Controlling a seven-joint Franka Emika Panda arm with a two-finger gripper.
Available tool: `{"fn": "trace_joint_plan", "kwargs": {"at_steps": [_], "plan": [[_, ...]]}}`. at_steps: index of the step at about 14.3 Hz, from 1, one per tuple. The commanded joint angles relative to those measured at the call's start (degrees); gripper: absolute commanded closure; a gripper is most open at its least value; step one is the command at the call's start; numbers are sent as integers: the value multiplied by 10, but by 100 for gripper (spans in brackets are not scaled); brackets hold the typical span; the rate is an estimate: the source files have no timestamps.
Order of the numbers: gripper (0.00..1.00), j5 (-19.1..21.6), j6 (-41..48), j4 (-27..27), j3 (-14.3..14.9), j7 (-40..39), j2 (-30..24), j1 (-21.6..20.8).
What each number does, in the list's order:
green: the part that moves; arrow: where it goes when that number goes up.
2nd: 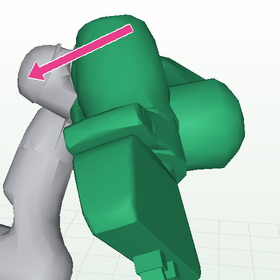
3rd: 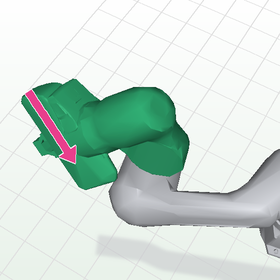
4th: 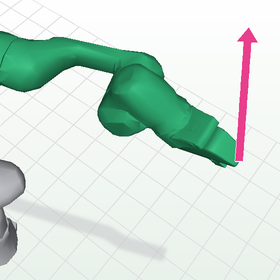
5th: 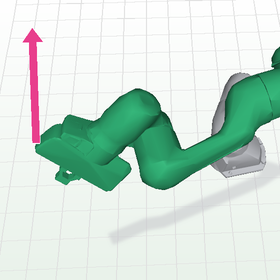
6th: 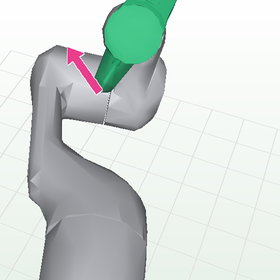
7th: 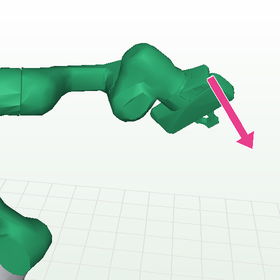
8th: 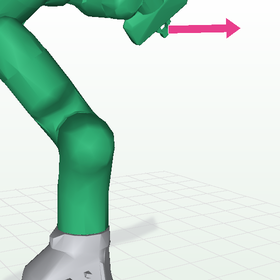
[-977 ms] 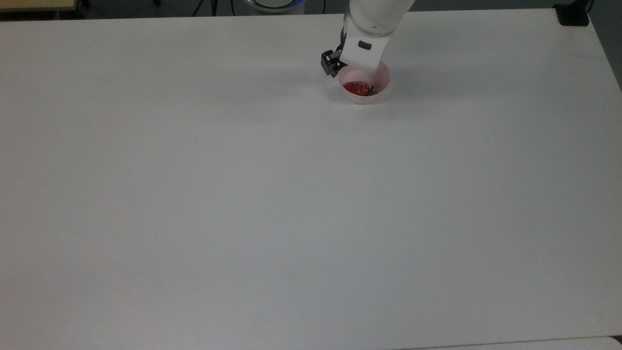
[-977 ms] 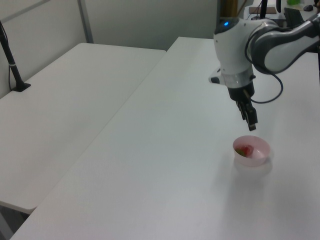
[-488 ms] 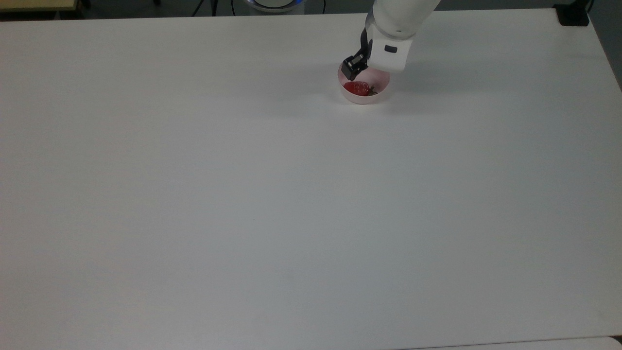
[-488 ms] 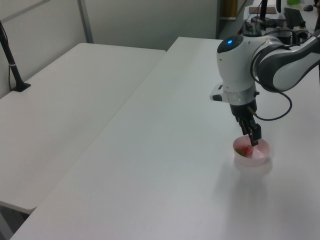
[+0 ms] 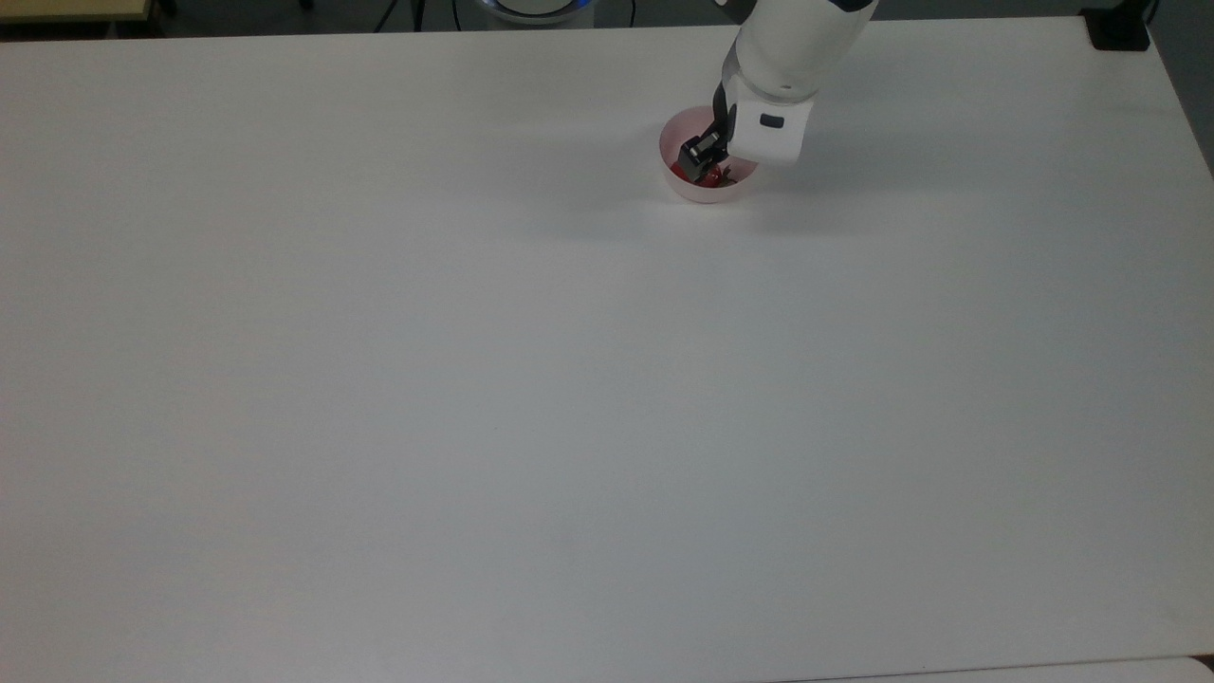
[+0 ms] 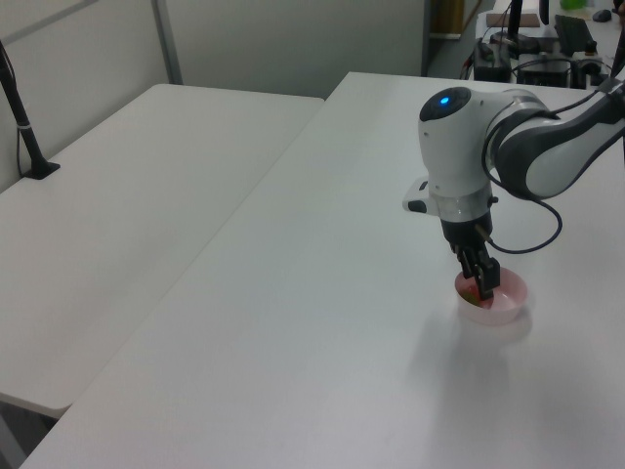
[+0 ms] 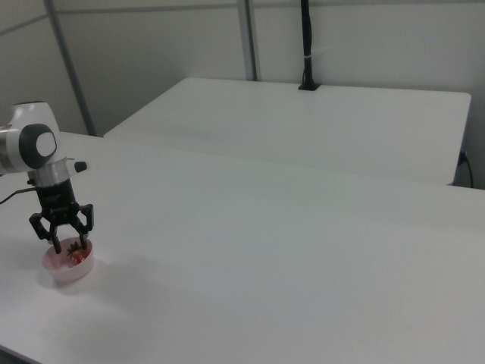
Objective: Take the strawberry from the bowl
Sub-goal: 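Adjust the gripper over the strawberry and close fingers on it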
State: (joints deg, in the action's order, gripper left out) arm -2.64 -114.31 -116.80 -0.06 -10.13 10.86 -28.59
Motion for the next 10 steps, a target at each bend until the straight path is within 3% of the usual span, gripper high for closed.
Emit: {"fn": "trace_joint_plan", "kwargs": {"at_steps": [1,7,8,10], "plan": [[38,-10,-21,-9,4,-9,7,-11],[38,-43,-51,-37,4,-16,6,-10],[42,-49,-56,-42,4,-16,6,-11],[66,-51,-55,-42,4,-16,6,-11]]}}
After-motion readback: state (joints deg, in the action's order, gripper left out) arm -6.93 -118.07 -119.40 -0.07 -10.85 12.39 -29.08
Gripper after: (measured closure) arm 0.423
